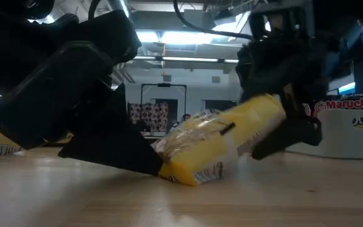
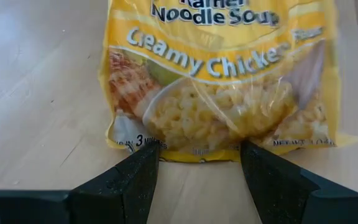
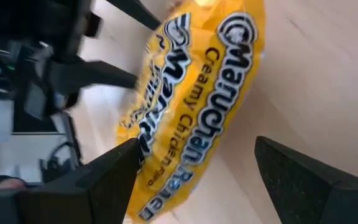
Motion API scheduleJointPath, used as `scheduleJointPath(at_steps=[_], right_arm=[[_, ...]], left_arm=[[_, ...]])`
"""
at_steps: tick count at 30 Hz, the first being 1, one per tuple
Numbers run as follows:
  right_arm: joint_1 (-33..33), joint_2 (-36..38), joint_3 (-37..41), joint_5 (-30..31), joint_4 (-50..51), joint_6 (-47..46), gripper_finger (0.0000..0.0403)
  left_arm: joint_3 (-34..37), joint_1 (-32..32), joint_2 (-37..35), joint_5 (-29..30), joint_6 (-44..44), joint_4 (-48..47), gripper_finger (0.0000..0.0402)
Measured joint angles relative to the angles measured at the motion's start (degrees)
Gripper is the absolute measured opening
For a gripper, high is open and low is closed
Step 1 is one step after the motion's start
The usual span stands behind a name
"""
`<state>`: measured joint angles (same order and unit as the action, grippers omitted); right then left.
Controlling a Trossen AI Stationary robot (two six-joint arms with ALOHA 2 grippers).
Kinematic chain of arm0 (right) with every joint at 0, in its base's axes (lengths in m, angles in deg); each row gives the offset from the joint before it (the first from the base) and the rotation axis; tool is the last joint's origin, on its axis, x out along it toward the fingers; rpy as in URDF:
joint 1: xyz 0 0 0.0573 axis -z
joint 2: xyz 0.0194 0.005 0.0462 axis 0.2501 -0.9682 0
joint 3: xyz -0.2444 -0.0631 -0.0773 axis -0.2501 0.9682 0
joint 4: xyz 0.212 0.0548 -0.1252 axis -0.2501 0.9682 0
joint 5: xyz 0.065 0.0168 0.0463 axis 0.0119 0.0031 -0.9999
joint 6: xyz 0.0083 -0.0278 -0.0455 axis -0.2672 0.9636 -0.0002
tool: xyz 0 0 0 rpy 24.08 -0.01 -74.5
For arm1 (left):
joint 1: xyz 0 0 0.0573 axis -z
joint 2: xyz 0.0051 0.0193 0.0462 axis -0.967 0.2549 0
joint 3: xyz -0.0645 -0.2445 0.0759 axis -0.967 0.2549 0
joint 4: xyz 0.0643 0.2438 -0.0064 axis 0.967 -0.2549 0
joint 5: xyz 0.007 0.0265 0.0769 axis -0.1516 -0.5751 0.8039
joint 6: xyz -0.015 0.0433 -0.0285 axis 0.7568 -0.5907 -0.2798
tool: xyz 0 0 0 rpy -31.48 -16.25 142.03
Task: Sort Maruchan noodles
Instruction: Put the yellow noodle pack into the green bin
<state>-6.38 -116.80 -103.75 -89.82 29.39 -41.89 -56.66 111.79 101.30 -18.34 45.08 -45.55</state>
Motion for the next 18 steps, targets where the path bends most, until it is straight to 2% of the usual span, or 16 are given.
scheduleJointPath(at_steps=[5, 10, 14, 18], right_arm=[[0.79, -1.65, -0.02, -0.93, -6.52, -0.34, 0.0305], [0.79, -1.74, -0.04, -0.79, -7.79, -0.88, 0.0305], [0.8, -1.42, -0.06, -3.99, -8.1, -1.17, 0.0305], [0.74, -1.58, -0.11, -0.73, -8.41, -1.2, 0.0305]], left_arm=[[0.04, 0.0, 0.04, 0.03, -0.02, 0.1, 0.0222], [0.04, 0.0, 0.07, 0.13, -0.26, 0.11, 0.0222], [0.06, -0.02, 0.11, 0.29, -0.28, 0.1, 0.0222], [0.1, -0.04, 0.11, 0.56, -0.31, 0.13, 0.0222]])
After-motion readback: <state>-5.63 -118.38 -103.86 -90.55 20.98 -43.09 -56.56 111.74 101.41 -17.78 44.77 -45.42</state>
